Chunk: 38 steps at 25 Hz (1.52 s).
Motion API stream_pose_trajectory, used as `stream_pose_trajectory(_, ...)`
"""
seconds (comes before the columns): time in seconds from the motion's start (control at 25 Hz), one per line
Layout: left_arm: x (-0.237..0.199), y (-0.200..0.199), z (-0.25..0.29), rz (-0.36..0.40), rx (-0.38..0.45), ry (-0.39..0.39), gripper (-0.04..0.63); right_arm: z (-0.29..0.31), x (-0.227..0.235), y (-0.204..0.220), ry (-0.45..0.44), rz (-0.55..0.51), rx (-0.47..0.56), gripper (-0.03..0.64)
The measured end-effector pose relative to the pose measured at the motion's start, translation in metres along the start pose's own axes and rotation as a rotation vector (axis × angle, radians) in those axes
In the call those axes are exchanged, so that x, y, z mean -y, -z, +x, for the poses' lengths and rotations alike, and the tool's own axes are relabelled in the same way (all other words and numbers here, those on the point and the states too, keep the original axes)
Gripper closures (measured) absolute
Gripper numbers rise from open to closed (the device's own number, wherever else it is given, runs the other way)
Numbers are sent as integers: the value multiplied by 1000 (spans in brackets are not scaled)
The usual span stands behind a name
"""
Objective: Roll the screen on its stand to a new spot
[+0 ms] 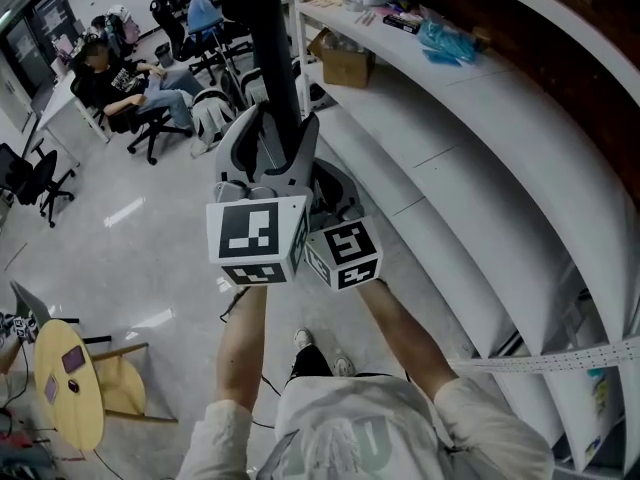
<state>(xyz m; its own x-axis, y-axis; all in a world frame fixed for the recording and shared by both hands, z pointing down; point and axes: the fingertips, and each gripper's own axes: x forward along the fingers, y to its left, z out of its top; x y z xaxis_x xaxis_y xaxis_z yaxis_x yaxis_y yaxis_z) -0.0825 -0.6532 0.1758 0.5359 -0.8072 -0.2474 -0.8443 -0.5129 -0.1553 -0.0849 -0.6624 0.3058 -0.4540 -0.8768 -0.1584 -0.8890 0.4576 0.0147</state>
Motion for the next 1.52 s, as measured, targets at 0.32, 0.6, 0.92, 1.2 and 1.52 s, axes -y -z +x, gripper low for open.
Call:
stream_pose_trajectory(0.32,31,-16,-39,-18,10,37,325,-48,-19,-8,33,-2,3,365)
stream_pose_trajectory(0.6,50,-26,-79,-34,6,82,327,-87,-44,-15,80,-8,-2,365)
stream_pose_trajectory(0.92,72,-40,-130,-52,14,129,327,-133,-77,-22,125,-17,6,364)
stream_pose_trajectory(1.2,98,-61,-169,-52,39,163,327,-176,-100,-31,152,-24,23,362)
stream_pose_trajectory(1.52,141,-70,-209,-66,21,159,328,-236,-113,-37,153,-19,13,364)
